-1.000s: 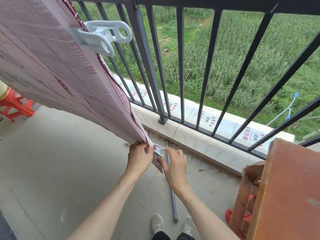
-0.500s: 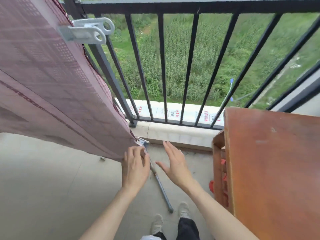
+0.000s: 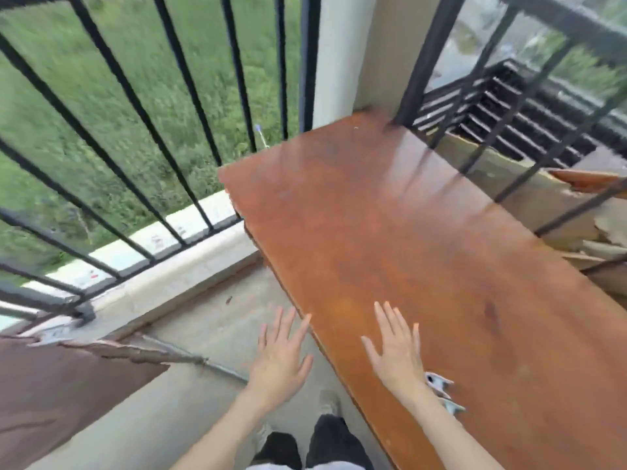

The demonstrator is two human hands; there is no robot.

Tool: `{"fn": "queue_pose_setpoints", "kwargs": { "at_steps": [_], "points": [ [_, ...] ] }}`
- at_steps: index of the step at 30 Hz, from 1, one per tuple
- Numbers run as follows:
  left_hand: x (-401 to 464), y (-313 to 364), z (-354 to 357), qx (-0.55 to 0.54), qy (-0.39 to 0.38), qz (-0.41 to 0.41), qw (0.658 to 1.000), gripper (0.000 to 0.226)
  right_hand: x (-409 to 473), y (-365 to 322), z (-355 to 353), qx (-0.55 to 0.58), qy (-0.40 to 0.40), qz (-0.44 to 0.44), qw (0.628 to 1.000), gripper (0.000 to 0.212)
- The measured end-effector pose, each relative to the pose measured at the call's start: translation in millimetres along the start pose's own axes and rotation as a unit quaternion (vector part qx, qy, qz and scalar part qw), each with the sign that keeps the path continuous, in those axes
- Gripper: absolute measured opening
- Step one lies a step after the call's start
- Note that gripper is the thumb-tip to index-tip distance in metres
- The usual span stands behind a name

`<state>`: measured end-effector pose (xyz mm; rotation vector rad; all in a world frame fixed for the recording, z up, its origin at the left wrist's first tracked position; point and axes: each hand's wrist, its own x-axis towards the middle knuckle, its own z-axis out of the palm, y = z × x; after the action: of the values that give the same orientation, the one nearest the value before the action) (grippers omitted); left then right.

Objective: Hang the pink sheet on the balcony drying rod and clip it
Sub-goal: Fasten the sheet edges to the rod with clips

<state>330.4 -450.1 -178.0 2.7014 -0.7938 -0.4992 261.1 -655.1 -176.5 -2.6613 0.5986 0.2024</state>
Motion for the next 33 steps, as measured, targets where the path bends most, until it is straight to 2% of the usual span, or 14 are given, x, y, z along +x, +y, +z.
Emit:
{"fn": "queue_pose_setpoints", "kwargs": {
  "at_steps": [6,9,14,19,23,27,30,33],
  "points": [
    [31.7,97.0,57.9,0.028,-0.111,0.122,0.986,0.061,-41.1,100.6,-3.5,0.036,-0.030,0.117,0.992,0.054],
    [42.4,137.0,81.5,0.011,-0.101,0.158,0.982,0.057,-58.4,124.4,-1.5,0.042,-0.025,0.133,0.990,0.054],
    [54.8,165.3,99.3,0.017,-0.100,0.186,0.977,0.041,-84.4,140.3,9.9,0.036,-0.035,0.108,0.993,0.065],
    [55.4,157.5,102.8,-0.004,-0.074,0.176,0.982,0.013,-80.1,137.3,11.7,0.032,-0.005,0.061,0.998,0.061],
    [43.6,142.5,80.7,-0.049,-0.048,0.135,0.988,0.017,-71.3,114.5,1.9,0.113,-0.008,0.026,0.993,0.055],
    [27.9,111.9,26.3,-0.170,0.045,0.049,0.983,0.022,-42.6,54.7,-18.7,0.152,0.025,-0.045,0.987,0.059],
    [7.1,65.9,-35.8,-0.209,0.167,0.003,0.964,0.020,-12.4,-15.9,-29.9,0.154,0.057,-0.166,0.972,0.060],
    [-42.8,4.5,-98.8,-0.210,0.288,-0.051,0.933,0.016,-2.6,-115.2,-37.6,0.168,0.065,-0.290,0.940,0.059]
  ]
}}
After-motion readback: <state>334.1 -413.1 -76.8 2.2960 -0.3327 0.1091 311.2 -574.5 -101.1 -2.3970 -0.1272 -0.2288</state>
